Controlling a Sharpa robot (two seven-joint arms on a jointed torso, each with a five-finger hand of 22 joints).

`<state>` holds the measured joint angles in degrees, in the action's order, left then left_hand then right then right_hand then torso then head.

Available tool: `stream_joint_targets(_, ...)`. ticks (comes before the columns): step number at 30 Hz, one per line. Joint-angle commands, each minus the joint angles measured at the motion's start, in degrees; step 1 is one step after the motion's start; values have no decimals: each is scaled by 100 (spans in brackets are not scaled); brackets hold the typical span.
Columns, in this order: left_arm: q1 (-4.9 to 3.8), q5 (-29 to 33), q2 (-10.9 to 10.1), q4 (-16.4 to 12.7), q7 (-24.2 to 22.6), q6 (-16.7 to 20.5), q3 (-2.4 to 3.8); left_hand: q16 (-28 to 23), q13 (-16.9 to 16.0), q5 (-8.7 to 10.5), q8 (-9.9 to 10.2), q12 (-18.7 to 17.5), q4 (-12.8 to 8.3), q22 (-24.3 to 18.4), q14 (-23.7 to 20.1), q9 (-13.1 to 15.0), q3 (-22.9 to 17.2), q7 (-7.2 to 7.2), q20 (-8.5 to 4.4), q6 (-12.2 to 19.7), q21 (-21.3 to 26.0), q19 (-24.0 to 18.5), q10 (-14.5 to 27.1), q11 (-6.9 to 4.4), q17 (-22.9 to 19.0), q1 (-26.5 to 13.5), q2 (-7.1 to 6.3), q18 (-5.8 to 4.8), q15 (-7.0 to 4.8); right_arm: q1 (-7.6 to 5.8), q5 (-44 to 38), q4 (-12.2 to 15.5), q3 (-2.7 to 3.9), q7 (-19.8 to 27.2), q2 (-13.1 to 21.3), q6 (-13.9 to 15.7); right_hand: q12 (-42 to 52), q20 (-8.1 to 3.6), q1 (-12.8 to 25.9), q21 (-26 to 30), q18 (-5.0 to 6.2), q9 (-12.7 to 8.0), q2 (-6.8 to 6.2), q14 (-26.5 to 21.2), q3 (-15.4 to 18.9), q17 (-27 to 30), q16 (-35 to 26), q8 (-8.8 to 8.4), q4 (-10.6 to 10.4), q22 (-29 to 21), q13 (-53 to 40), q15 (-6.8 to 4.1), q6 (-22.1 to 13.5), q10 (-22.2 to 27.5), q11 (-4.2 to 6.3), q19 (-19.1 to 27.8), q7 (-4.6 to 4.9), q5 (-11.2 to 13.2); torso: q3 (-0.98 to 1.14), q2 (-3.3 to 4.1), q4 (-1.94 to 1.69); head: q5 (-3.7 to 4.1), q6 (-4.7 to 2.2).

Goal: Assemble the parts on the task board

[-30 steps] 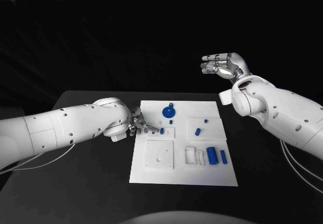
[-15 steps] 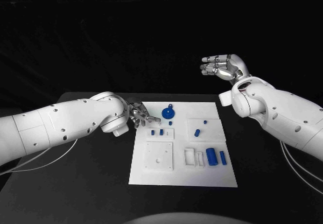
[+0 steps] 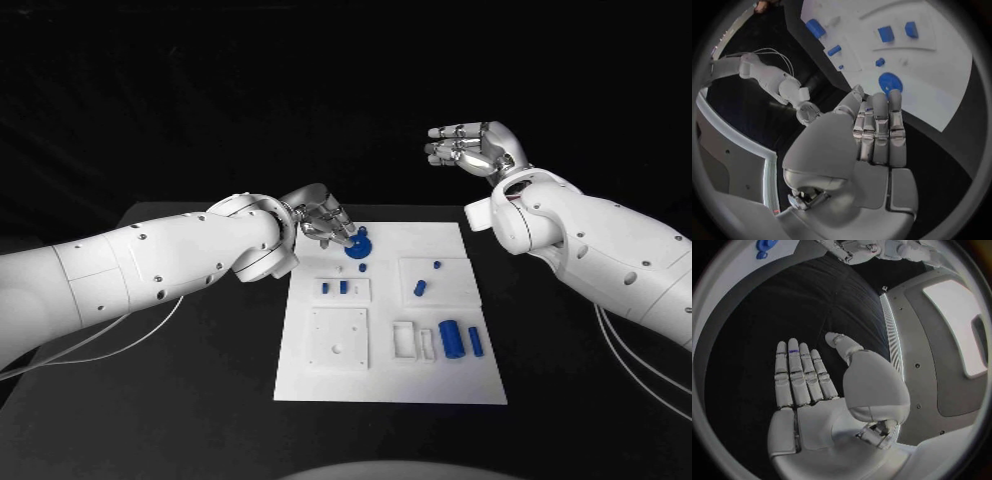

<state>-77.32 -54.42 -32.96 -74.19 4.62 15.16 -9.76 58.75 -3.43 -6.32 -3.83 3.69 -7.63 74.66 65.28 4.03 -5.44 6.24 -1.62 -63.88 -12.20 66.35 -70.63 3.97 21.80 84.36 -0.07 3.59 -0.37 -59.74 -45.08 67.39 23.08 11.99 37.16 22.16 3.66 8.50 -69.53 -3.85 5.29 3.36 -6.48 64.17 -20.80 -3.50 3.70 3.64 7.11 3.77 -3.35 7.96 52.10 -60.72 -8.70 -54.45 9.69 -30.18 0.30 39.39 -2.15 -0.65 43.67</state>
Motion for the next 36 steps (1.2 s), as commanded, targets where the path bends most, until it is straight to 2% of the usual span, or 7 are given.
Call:
stream_joint_targets(1, -1, -951, 126, 132, -772, 247, -61, -5, 8, -32, 19, -29, -118, 158, 56, -12, -140, -7, 11, 17, -49, -15, 167, 55, -83, -64, -54, 105, 22, 2, -12, -6, 1, 71, -21, -64, -31, 5, 9, -1, -8, -7, 36, -56, 9, 8, -24, -35, 9, -6, 7, -3, -29, 38, -4, 38, 0, -29, 3, 7, 0, 5, -13)
stream_joint_targets(4, 3, -1428, 268, 299, -914, 226, -150, 44, 9, 3, 19, -32, -239, 157, 121, -13, -311, -53, 36, 71, -122, 14, 291, 73, -187, -200, -139, 151, 29, 1, -11, -5, 1, 78, -42, -84, -31, 5, 10, -1, -8, -7, 36, -56, 8, 8, -24, -35, 8, -6, 7, -2, -29, 38, -4, 38, 0, -30, -9, 19, 13, 17, -46)
stream_joint_targets(7, 6, -1934, 426, 493, -1038, 199, -239, 118, 8, 145, 22, -32, -151, 116, 237, -28, -258, -69, 61, 197, -106, 122, 403, 96, -239, -380, -249, 168, 42, 1, -10, 4, 1, 86, -59, -97, -32, 5, 15, -1, -8, -7, 37, -57, 2, 8, -24, -35, 8, -7, 7, -1, -28, 40, -5, 38, 1, -35, -16, 32, 22, 28, -40)
stream_joint_targets(11, 9, -2373, 591, 687, -1086, 92, -293, 246, 9, 1, 21, -32, -130, 150, 393, -27, -332, -78, 0, 213, -139, 291, 486, 65, -292, -331, -309, 169, -35, 1, -10, 16, 1, 90, -75, -106, -32, 5, 15, -1, -8, -7, 37, -57, 2, 8, -24, -35, 8, -7, 7, -1, -28, 40, -5, 38, 1, -35, -18, 51, 44, -5, -64)
stream_joint_targets(16, 26, -2616, 720, 880, -1081, -48, -325, 388, 9, 1, 27, -26, -125, 164, 546, -36, -364, -60, -36, 287, -255, 408, 730, 104, -303, -340, -408, 161, -46, 1, -9, 26, 2, 92, -87, -108, -32, 5, 15, -1, -8, -7, 37, -57, 2, 8, -24, -35, 8, -7, 7, -1, -28, 40, -5, 38, 1, -35, -22, 61, 57, -14, -69)
stream_joint_targets(24, 104, -2734, 856, 1088, -1130, -219, -365, 706, 10, 29, 24, -30, 391, 144, 965, -43, -81, -68, -68, 559, -596, 565, 1103, 103, -298, -147, -654, 202, -113, 0, -10, 49, 2, 91, -99, -114, -31, 5, 21, -1, -6, -7, 36, -56, -6, 7, -23, -34, 12, -7, 7, 2, -29, 40, -7, 37, 2, -49, -18, 55, 46, 5, -58)
stream_joint_targets(36, 185, -2750, 979, 1241, -1173, -547, -377, 875, 11, -19, 23, -31, 433, 144, 1206, -42, -98, -19, -19, 498, -734, 700, 949, 117, -238, -204, -539, 313, -63, -1, -10, 80, 2, 87, -103, -123, -31, 6, 18, -2, -6, -8, 32, -58, -13, 7, -23, -36, 18, -6, 7, 3, -38, 40, -7, 36, 3, -57, -14, 51, 43, 31, -34)
